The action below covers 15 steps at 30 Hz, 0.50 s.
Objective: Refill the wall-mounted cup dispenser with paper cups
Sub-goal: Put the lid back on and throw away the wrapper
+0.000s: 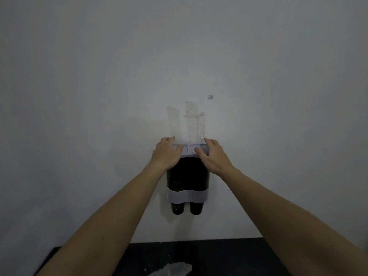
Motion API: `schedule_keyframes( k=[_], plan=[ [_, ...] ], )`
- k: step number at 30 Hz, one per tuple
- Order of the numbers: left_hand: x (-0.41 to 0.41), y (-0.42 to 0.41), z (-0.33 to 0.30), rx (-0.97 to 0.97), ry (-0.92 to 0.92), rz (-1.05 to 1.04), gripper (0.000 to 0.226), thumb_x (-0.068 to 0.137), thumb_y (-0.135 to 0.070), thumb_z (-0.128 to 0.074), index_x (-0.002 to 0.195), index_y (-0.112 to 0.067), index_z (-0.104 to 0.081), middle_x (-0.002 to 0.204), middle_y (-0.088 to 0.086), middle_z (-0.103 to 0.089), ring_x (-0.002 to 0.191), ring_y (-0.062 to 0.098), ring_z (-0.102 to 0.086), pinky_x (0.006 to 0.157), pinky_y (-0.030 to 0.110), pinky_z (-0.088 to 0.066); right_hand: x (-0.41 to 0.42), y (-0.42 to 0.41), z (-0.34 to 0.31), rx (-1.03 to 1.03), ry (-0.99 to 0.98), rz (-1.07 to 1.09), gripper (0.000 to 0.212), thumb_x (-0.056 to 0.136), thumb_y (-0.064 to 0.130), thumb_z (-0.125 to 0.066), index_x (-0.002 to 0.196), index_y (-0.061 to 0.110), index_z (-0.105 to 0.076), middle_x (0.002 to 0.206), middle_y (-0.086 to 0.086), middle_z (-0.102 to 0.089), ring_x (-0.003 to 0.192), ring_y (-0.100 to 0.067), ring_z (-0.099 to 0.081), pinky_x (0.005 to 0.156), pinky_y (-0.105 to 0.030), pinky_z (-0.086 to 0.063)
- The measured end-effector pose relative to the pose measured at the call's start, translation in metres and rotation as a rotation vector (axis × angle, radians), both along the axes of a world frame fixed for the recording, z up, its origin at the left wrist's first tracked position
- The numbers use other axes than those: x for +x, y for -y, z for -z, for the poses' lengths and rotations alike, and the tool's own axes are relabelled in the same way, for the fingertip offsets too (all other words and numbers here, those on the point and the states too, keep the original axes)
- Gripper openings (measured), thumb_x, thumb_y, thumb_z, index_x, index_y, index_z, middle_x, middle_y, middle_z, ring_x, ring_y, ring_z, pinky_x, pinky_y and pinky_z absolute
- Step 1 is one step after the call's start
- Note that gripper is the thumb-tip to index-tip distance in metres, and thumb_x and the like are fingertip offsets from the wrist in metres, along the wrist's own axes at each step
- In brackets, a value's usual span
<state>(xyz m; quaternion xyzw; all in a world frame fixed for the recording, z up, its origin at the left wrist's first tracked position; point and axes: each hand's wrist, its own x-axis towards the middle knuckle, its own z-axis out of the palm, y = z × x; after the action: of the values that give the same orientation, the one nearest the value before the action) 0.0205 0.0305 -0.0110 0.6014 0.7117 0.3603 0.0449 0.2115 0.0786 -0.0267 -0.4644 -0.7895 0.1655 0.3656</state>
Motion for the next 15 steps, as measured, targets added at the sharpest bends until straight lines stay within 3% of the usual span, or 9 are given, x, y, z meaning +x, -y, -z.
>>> schedule_keyframes(
  k=[5, 15],
  plan=[
    [-0.001, -0.004, 0.009, -0.129, -0.091, 0.047, 0.073, 0.1, -0.049, -0.043, 0.156, -0.008, -0.023, 0.161, 0.015, -0.029, 0.147, 0.03, -0.028, 0.119, 0.043, -0.026, -0.011, -0.001, 0.003, 0.006, 0.291, 0.02, 0.059, 0.1, 0.057, -0.035, 0.135, 0.012, -0.051, 0.146, -0.007, -0.046, 0.14, -0.027, -0.035, 0.109, -0.05, -0.038],
    [0.002, -0.002, 0.011, -0.15, -0.241, 0.024, 0.065, 0.102, -0.052, -0.028, 0.152, -0.011, -0.033, 0.159, 0.01, -0.032, 0.145, 0.027, -0.028, 0.119, 0.045, -0.023, -0.013, 0.004, -0.005, -0.009, 0.391, 0.067, 0.06, 0.101, 0.058, -0.028, 0.137, 0.015, -0.05, 0.142, -0.007, -0.044, 0.138, -0.026, -0.037, 0.109, -0.052, -0.033]
  ],
)
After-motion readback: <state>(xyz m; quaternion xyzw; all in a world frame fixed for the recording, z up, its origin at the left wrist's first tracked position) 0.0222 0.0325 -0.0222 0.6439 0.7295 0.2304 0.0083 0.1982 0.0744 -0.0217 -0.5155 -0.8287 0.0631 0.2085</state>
